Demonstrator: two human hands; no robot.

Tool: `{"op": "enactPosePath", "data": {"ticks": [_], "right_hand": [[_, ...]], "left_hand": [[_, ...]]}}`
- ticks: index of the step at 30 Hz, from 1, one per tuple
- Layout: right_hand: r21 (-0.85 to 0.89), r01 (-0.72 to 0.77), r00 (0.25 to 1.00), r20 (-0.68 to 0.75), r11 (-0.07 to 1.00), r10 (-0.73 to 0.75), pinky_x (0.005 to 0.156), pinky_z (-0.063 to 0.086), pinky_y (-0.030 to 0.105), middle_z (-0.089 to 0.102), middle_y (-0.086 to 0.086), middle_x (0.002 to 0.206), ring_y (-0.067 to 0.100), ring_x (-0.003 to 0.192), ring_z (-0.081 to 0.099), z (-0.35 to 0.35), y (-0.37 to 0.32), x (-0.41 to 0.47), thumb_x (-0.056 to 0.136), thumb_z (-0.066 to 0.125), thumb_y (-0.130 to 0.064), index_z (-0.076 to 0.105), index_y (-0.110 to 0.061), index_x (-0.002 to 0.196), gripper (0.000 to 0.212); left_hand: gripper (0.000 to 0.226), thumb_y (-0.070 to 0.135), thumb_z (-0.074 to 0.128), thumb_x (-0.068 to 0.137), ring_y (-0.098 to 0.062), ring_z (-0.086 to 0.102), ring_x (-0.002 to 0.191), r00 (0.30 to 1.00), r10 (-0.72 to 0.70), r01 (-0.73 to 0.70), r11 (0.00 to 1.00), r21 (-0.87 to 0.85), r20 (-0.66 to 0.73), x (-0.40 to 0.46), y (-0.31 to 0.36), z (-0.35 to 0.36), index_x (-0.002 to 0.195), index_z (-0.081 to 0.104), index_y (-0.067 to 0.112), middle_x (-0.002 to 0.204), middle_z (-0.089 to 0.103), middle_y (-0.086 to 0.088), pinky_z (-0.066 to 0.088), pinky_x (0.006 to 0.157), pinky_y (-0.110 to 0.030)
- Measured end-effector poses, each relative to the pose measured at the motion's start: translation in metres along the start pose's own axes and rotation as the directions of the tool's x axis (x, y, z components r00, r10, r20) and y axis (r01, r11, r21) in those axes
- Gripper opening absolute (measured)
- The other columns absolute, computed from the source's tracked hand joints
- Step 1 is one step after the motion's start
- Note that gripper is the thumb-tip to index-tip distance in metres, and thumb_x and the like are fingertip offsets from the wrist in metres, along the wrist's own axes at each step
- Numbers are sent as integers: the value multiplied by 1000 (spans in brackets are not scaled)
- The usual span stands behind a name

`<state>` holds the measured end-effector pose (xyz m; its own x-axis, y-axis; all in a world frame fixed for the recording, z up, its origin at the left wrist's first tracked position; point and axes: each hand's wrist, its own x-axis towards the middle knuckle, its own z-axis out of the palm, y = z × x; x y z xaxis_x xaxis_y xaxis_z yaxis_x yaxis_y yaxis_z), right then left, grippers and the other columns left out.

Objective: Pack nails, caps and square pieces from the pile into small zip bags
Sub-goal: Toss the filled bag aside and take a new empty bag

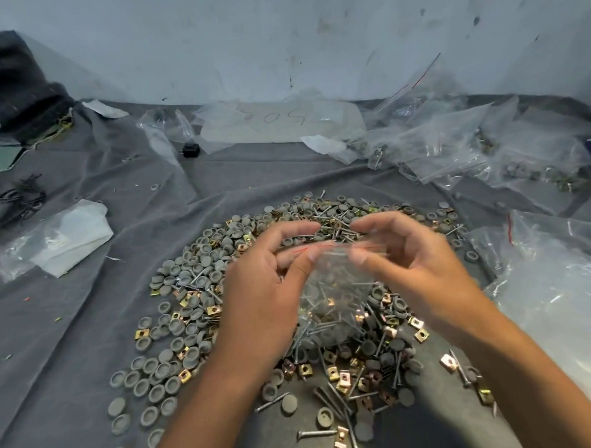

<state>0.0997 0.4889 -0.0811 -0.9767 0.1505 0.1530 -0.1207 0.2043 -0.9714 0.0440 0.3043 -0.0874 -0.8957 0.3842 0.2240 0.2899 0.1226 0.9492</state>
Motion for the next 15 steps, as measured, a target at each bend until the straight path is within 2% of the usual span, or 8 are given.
{"op": "enactPosePath", "data": {"ticks": [2,4,6,7,9,13,15], "right_hand": [[-179,67,998,6,982,-67,69,57,20,74,-11,97,7,85,72,1,-7,-1,85,76,-31,70,-31,108,24],[-287,112,993,11,951,-114,71,57,20,74,-15,95,6,85,72,2,-14,-1,86,75,-28,72,-30,107,21],[-297,117,993,16,948,-118,66,54,15,73,-16,88,2,79,70,0,-20,0,85,76,-26,72,-31,106,21],[-276,113,994,22,955,-111,62,51,13,73,-16,83,0,74,69,-1,-23,1,85,77,-25,72,-31,104,20],[-232,106,994,59,967,-95,57,46,12,71,-13,76,0,65,63,-3,-30,7,83,78,-26,72,-29,100,19],[-296,130,986,140,946,-92,51,44,11,70,-16,75,-3,61,59,-19,-49,31,84,73,-32,71,-32,97,13],[-349,110,994,37,931,-104,51,45,12,68,-19,76,-4,60,56,-40,-58,57,91,69,-29,70,-34,98,9]], "left_hand": [[27,32,67,90,0,73,83,1000,-19,20,1000,-17,13,0,-1,0,115,61,38,97,77,15,57,64,-15],[37,32,74,83,-4,74,89,997,-75,75,991,-107,9,1,-2,-4,118,59,33,96,78,11,57,72,-15],[46,30,79,75,-6,74,88,994,-105,99,977,-188,-24,4,-2,-9,116,59,26,88,78,3,55,68,-12],[47,30,80,72,-7,74,87,992,-121,112,971,-212,-29,5,-1,-11,115,61,25,84,78,0,55,67,-15],[49,33,81,68,-11,75,87,989,-150,143,956,-256,-9,7,0,-13,112,62,25,82,78,-4,51,73,-25],[61,41,77,67,-17,72,104,981,-194,185,890,-417,21,10,0,-16,123,57,30,105,77,-4,46,91,-39],[62,47,72,70,-15,70,108,982,-190,171,889,-426,-2,11,0,-18,126,53,31,115,74,4,45,95,-42]]}}
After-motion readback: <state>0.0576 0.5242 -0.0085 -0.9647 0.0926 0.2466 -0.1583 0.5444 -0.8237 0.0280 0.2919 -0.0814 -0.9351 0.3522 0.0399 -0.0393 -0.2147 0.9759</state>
